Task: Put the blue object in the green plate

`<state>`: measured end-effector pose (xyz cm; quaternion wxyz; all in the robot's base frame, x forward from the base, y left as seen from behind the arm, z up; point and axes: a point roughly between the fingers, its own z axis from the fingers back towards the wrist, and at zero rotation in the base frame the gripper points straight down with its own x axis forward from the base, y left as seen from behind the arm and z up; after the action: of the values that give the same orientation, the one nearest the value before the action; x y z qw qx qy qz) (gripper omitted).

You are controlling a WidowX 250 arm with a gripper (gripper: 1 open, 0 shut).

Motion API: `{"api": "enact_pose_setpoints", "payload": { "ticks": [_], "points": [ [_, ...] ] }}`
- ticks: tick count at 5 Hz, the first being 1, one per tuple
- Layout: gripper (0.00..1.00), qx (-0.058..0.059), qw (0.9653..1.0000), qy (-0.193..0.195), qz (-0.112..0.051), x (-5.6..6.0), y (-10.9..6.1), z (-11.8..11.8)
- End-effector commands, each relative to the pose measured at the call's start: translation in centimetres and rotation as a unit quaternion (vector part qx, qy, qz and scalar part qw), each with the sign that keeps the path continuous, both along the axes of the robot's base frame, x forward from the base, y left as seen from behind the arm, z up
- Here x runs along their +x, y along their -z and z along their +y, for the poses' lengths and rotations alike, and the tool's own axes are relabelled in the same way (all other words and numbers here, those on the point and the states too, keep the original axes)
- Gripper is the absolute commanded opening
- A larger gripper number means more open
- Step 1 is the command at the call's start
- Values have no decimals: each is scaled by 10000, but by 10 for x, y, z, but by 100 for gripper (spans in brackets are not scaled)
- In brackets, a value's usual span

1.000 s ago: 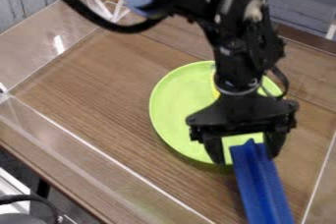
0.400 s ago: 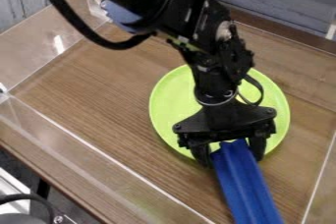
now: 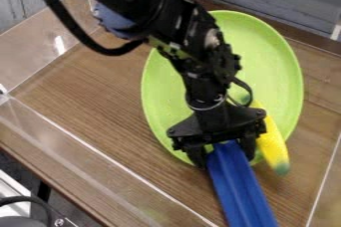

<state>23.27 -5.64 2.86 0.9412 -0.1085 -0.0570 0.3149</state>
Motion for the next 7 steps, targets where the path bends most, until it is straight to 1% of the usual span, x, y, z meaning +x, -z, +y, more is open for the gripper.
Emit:
{"api": "enact_pose_setpoints", "payload": {
  "ticks": [1,2,3,5,7],
  "points": [
    [0,45,9999,153,-58,-3,-3,9],
    [0,74,9999,-125,-77,1,-3,11],
    [0,103,9992,-388,-94,4,-4,14],
    [0,146,9990,-399,-137,20,9,4],
    [0,218,9982,-532,-178,21,8,18]
  ]
}}
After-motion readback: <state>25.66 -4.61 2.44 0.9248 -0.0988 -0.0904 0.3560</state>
